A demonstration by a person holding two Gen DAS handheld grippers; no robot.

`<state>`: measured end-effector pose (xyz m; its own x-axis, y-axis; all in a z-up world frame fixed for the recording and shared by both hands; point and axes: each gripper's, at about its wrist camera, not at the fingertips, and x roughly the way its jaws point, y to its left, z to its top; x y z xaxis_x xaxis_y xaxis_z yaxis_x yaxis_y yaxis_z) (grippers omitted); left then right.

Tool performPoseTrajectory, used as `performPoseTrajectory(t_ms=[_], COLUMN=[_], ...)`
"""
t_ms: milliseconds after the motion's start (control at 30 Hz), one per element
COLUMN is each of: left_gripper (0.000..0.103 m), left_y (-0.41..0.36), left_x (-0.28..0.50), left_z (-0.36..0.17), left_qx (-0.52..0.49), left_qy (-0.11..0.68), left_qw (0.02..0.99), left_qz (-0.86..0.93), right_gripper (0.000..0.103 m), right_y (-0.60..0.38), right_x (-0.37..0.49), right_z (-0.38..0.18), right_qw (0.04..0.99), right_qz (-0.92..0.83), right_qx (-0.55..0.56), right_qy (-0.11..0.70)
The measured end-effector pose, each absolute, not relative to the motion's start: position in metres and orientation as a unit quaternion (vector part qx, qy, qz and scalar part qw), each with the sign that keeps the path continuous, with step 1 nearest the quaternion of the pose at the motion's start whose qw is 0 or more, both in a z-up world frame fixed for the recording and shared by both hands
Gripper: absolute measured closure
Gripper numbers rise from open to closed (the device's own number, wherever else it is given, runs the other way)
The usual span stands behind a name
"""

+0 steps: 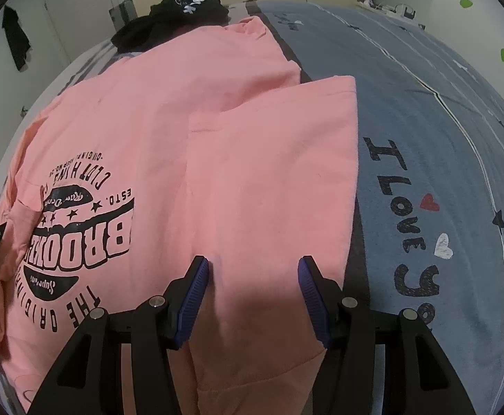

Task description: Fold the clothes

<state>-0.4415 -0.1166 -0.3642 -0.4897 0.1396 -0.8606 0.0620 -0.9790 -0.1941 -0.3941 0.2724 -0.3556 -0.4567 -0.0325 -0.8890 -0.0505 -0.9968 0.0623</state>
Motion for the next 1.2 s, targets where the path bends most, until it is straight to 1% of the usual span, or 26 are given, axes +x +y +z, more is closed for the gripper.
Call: performPoseTrajectory(t_ms=[33, 100, 167, 200, 267, 367, 467, 600, 733, 833, 900, 1000, 1067, 1133, 1167, 1200], left_gripper=[0.085, 0.085, 0.095, 0.103, 0.103, 0.103, 0.103, 0.103, 0.103, 0.102, 0.102, 0.102, 0.102, 0.101, 0.099, 0.093], left_y=[-0.118, -0.112, -0.105, -0.102, -0.097, -0.098, -0.120, -0.185, -0.273, -0.329, -0.353, -0.374, -0.377, -0.363, -0.352, -0.343], left_x=[-0.442, -0.444, -0.442, -0.441, -0.439, -0.429, -0.407, -0.357, -0.285, -0.229, -0.202, -0.184, -0.184, -0.202, -0.214, -0.225], left_z=[-0.365, -0.367, -0.364, -0.362, -0.357, -0.344, -0.321, -0.277, -0.265, -0.288, -0.302, -0.309, -0.309, -0.309, -0.309, -0.309], left_qx=[-0.505, -0.512, -0.506, -0.504, -0.498, -0.484, -0.462, -0.417, -0.402, -0.424, -0.438, -0.438, -0.434, -0.435, -0.438, -0.441], left_qy=[-0.105, -0.085, -0.073, -0.067, -0.056, -0.060, -0.080, -0.136, -0.188, -0.226, -0.230, -0.229, -0.233, -0.233, -0.230, -0.229], left_qw=[0.021, 0.029, 0.042, 0.049, 0.062, 0.074, 0.059, -0.011, -0.153, -0.255, -0.308, -0.342, -0.339, -0.301, -0.275, -0.251], left_qz=[0.856, 0.854, 0.858, 0.860, 0.863, 0.870, 0.882, 0.899, 0.883, 0.839, 0.813, 0.799, 0.802, 0.816, 0.824, 0.831], right_gripper=[0.053, 0.053, 0.053, 0.053, 0.053, 0.053, 0.053, 0.053, 0.053, 0.053, 0.053, 0.053, 0.053, 0.053, 0.053, 0.053], right_y=[0.273, 0.273, 0.273, 0.273, 0.273, 0.272, 0.271, 0.269, 0.267, 0.265, 0.263, 0.261, 0.260, 0.259, 0.259, 0.259], right_x=[-0.394, -0.395, -0.395, -0.395, -0.396, -0.395, -0.396, -0.395, -0.394, -0.394, -0.396, -0.398, -0.399, -0.400, -0.399, -0.399], right_z=[-0.356, -0.356, -0.357, -0.357, -0.357, -0.356, -0.356, -0.357, -0.357, -0.357, -0.357, -0.357, -0.357, -0.357, -0.357, -0.357], right_qw=[0.005, 0.004, 0.003, 0.004, 0.005, 0.007, 0.008, 0.011, 0.017, 0.023, 0.029, 0.037, 0.039, 0.041, 0.042, 0.043], right_qz=[0.853, 0.853, 0.853, 0.853, 0.853, 0.853, 0.853, 0.852, 0.851, 0.850, 0.849, 0.847, 0.847, 0.847, 0.846, 0.846], right_qx=[-0.521, -0.521, -0.521, -0.520, -0.520, -0.520, -0.521, -0.523, -0.524, -0.526, -0.528, -0.530, -0.530, -0.531, -0.531, -0.532], right_qy=[0.040, 0.040, 0.039, 0.039, 0.041, 0.040, 0.035, 0.022, 0.015, 0.011, 0.012, 0.010, 0.008, 0.006, 0.006, 0.005])
